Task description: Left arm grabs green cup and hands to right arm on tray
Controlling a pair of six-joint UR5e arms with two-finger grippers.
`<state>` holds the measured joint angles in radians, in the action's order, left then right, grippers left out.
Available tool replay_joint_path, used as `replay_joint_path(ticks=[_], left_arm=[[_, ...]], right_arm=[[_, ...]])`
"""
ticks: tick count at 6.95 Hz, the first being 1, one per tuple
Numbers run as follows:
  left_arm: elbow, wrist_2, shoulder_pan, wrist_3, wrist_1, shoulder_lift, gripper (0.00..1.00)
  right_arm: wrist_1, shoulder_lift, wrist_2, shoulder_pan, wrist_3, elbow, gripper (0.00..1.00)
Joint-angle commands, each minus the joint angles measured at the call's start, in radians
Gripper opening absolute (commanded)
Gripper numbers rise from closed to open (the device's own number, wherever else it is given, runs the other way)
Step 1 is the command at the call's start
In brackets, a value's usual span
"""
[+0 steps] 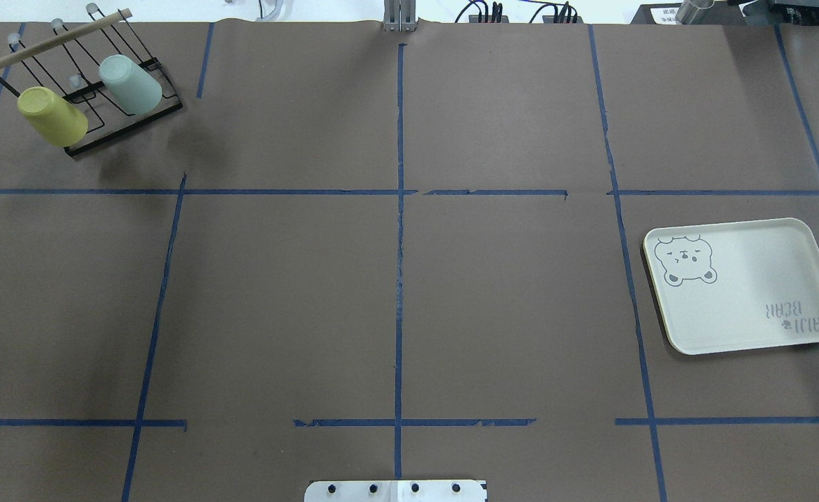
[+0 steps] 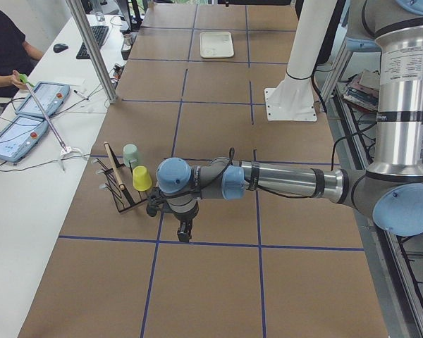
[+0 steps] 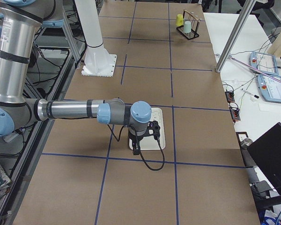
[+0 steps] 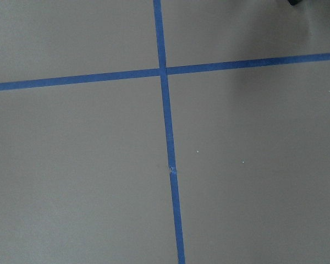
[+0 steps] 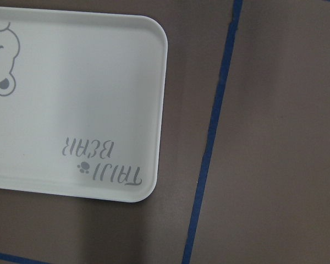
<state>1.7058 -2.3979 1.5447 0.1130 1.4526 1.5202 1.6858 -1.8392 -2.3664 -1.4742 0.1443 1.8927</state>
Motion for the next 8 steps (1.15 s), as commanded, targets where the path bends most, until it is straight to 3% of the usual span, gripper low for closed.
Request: replay_joint_path(ticks=[1,5,6,8], left_arm=[[0.005,0.0,-0.043,-0.006,0.0,0.009,1.0],[0.012,-0.02,-0.046,-0.018,0.07,-0.005,1.0],[0.015,-0.071,-0.048,-0.027,0.1,-0.015,1.0],[0.034,-0.086,-0.082,-0.082,0.101,0.0,1.0]], right_arm=[[0.0,0.0,-0.002,0.0,-0.002,0.0,1.0],[0.002,-0.002,-0.004,0.0,-0.002,0.0,1.0],[0.002,-0.002,-0.004,0.0,-0.002,0.0,1.0],[0.002,-0.002,-0.008,0.0,-0.002,0.003,1.0]])
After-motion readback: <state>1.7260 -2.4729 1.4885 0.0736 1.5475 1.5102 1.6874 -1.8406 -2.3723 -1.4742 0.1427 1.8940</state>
